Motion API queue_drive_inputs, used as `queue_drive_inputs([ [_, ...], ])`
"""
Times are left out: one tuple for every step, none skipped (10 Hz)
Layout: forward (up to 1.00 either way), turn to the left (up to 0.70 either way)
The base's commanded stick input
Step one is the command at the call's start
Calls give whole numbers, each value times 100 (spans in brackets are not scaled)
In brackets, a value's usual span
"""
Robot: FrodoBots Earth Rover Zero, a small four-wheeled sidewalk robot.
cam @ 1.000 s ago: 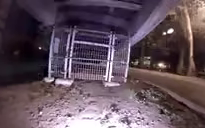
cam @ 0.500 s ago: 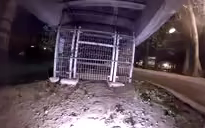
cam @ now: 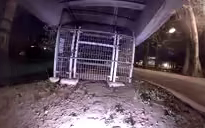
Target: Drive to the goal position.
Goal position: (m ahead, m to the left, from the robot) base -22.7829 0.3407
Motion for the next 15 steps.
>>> queue_drive_inputs([
  [2, 0],
  [2, 0],
  [2, 0],
  [2, 0],
  [2, 0],
  [2, 0],
  [2, 0],
  [2, 0],
  [2, 0],
  [2, 0],
  [2, 0],
  [3, 0],
  [3, 0],
  [4, 0],
  [8, 0],
])
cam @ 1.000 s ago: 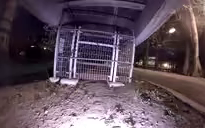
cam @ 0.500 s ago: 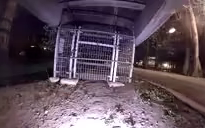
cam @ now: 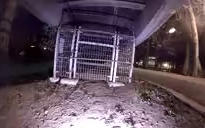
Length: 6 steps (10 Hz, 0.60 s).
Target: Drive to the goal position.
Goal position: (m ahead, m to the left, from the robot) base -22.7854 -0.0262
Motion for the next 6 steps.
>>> queue_drive_inputs([
  [14, 0],
  [25, -7],
  [31, -46],
  [40, -24],
  [45, -27],
  [45, -27],
])
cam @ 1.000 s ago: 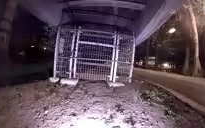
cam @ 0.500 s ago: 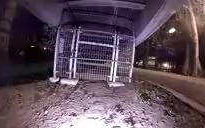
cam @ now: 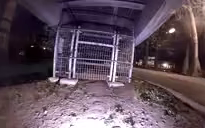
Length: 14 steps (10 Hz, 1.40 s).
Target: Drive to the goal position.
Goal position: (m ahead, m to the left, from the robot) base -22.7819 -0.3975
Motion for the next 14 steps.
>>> queue_drive_inputs([
  [45, -27],
  [45, -27],
  [45, -27],
  [45, -27],
  [45, -27],
  [45, -27],
  [45, -27],
  [45, -27],
  [45, -27],
  [45, -27],
  [45, -27],
  [45, -27],
  [39, -57],
  [35, -88],
])
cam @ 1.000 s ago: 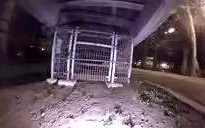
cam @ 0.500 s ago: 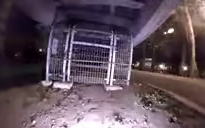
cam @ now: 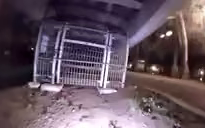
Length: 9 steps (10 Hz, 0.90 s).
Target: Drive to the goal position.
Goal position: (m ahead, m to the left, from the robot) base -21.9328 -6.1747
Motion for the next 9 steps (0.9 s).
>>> queue_drive_inputs([
  [33, -82],
  [32, -79],
  [31, -78],
  [31, -78],
  [31, -77],
  [31, -76],
  [30, -75],
  [30, -75],
  [30, -75],
])
